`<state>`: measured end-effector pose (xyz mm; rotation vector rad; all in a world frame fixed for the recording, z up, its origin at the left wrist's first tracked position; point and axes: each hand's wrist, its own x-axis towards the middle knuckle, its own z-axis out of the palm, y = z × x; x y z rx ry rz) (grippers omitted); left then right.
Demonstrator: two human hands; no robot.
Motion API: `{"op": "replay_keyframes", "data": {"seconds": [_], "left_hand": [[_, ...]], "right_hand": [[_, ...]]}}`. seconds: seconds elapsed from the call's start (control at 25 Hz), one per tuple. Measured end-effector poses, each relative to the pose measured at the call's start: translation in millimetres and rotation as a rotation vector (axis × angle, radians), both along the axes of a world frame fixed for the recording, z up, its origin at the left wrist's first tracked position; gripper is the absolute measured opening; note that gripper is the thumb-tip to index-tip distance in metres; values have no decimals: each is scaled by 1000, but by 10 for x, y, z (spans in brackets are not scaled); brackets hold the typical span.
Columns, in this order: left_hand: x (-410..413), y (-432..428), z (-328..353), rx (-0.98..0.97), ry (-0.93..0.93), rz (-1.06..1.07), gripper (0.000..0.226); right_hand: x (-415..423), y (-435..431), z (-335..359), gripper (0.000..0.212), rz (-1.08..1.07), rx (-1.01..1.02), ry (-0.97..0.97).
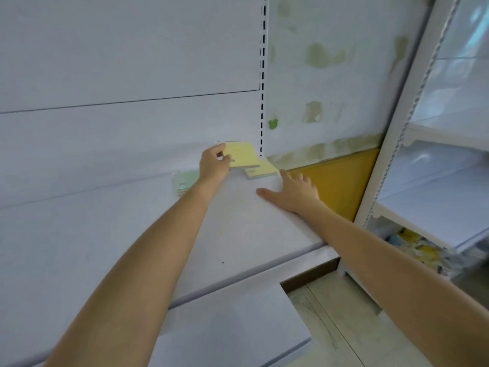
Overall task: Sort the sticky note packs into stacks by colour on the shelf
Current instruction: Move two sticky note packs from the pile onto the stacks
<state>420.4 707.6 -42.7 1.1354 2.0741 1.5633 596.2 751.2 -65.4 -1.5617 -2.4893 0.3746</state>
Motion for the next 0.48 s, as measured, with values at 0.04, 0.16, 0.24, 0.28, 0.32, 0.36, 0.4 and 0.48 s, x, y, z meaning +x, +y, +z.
{"op": "replay_keyframes", "data": {"seconds": [0.04,0.16,0.24,0.28,0.32,0.36,0.4,0.48], "left_hand": [[59,72,-7,-3,2,-13,13],[142,238,-18,-30,35,-45,15],[172,303,-44,-35,24,-68,5],[177,340,-77,-40,25,-77,15],[184,356,-107,-62,51,-72,24],[212,344,-125,-99,96,-63,27],[230,337,-161,-139,134,-63,24],[254,312,-232,-179,148,-96,31]], "right_hand": [[15,8,-20,94,-7,-39,22],[25,29,-18,94,-8,-71,55],[23,15,-10,92,-11,-55,45],[24,19,-7,91,-11,-49,40],[27,24,-6,90,-11,-46,35],[28,28,-9,89,-8,-45,33],[25,32,-13,89,-5,-44,34],[20,44,-17,89,-1,-44,38]]}}
